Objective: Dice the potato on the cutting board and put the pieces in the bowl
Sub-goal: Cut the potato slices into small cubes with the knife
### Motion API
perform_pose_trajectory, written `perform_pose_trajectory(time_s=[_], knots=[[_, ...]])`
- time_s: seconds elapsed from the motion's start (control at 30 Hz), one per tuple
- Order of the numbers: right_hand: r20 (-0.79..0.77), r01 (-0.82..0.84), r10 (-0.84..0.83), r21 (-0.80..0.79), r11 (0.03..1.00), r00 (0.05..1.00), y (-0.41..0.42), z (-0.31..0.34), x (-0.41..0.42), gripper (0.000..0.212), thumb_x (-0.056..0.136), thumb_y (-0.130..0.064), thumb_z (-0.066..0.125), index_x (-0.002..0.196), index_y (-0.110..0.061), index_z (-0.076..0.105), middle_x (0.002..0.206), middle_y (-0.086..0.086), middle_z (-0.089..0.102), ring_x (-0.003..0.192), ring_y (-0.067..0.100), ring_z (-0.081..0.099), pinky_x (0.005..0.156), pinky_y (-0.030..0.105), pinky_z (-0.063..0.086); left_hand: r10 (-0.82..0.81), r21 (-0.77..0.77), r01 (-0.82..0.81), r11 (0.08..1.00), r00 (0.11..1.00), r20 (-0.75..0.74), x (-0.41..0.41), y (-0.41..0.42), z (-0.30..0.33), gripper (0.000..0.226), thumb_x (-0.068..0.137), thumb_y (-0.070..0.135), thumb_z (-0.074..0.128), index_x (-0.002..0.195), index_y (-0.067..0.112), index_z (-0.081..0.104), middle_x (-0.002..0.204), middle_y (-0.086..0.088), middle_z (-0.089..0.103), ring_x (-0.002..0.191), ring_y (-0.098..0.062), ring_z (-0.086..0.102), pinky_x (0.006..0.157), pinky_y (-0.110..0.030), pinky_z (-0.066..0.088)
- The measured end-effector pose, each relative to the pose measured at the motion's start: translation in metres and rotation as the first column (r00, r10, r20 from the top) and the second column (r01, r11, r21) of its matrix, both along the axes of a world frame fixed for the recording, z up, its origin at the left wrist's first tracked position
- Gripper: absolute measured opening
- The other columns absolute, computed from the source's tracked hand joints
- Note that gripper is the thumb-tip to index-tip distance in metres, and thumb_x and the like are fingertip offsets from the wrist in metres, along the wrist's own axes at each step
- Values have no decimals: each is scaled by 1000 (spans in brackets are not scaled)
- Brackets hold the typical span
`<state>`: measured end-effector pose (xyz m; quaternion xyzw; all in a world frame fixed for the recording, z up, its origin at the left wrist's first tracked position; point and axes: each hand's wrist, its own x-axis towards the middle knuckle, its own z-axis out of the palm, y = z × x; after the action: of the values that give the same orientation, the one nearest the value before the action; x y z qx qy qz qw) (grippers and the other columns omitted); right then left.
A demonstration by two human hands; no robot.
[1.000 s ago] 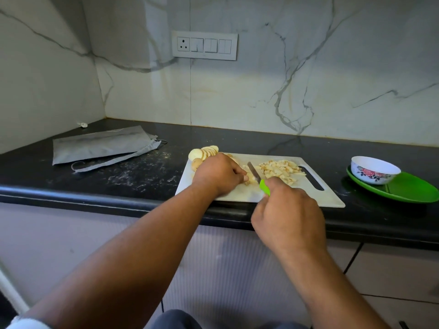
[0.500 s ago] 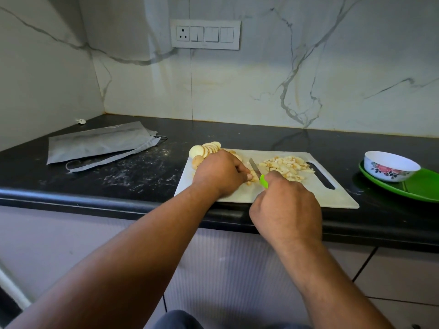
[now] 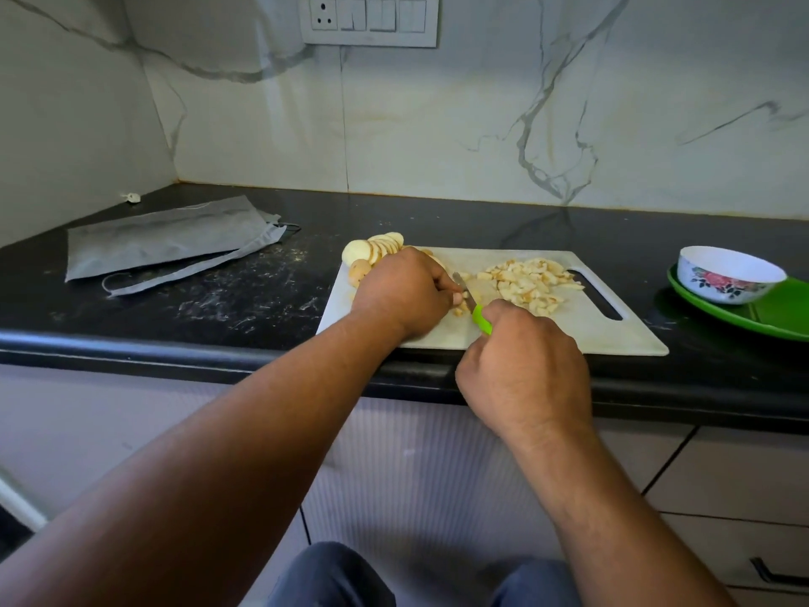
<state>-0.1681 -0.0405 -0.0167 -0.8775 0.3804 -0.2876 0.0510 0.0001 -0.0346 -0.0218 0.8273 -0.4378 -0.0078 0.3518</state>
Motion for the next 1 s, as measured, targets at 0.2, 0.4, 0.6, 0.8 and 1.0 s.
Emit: perform_pose_trajectory(time_s=[0.2, 0.4, 0.6, 0.8, 1.0], knots=[[-59, -43, 44, 10, 999, 997, 19, 0, -43, 30, 94, -37, 50, 124, -32, 53, 82, -10, 58, 67, 9, 52, 54, 22, 44, 3, 25, -3, 1000, 1000, -1, -1, 1, 2, 10, 92, 40, 77, 98, 35, 82, 97, 20, 75, 86, 0, 63, 84, -28, 58], [13, 1, 0, -71, 997, 1000, 11, 12, -33, 32, 92, -33, 51, 123, -29, 53, 79, -7, 61, 66, 15, 53, 54, 27, 44, -18, 23, 18, 1000, 1000, -14, -2, 6, 2, 12, 95, 40, 73, 95, 33, 82, 94, 18, 76, 84, -4, 65, 80, -31, 59], [-9, -13, 13, -18, 1000, 1000, 1, 14, -8, 27, 90, -32, 53, 117, -26, 53, 83, -6, 62, 69, 14, 54, 55, 27, 45, -14, 11, 14, 1000, 1000, -27, -3, 6, 1, 12, 96, 33, 71, 92, 33, 82, 86, 14, 77, 79, -7, 68, 78, -34, 61], [3, -9, 9, -19, 1000, 1000, -2, 8, -8, 27, 92, -32, 52, 118, -26, 54, 77, -9, 54, 63, 12, 48, 50, 23, 38, 21, -24, -22, 999, 998, -55, 1, 5, 0, 5, 89, 35, 80, 87, 31, 82, 85, 15, 75, 83, -4, 67, 81, -32, 60], [6, -54, 54, 64, 996, 999, 2, 1, -13, 31, 93, -35, 51, 124, -31, 50, 72, -14, 53, 58, 5, 49, 48, 21, 39, 24, -21, -25, 999, 999, -38, -2, 5, -1, 7, 92, 37, 77, 89, 33, 82, 85, 14, 76, 81, -7, 69, 80, -35, 61]])
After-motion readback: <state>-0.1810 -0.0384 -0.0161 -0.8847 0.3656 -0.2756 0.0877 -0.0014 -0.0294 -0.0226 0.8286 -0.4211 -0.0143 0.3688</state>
